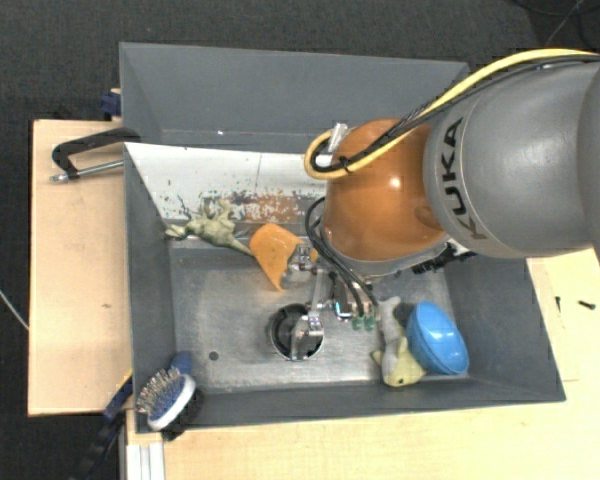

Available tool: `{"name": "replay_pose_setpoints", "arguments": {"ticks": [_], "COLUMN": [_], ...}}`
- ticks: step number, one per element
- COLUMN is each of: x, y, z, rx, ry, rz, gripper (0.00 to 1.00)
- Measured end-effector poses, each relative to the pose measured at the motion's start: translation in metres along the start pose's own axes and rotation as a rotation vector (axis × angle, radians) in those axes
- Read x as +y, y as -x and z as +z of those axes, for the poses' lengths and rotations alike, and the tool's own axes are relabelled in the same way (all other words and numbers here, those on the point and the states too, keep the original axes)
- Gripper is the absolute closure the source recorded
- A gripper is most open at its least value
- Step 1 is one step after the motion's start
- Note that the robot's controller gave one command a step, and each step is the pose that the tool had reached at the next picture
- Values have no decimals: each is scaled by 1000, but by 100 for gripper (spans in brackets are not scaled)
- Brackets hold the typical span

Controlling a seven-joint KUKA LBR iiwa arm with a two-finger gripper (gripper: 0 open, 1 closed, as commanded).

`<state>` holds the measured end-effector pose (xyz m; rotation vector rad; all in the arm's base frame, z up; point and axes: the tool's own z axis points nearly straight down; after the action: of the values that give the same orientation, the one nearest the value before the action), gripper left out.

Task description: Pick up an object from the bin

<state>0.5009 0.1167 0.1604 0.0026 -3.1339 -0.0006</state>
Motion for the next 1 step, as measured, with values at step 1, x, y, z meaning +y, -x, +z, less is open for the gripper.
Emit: {"name": "replay_pose_setpoints", "arguments": {"ticks": [1], "x": [-49], "y": [82], "z": [73], "rx": [-27], "ry": [-1], "rz": [-136], "gripper": [0]}}
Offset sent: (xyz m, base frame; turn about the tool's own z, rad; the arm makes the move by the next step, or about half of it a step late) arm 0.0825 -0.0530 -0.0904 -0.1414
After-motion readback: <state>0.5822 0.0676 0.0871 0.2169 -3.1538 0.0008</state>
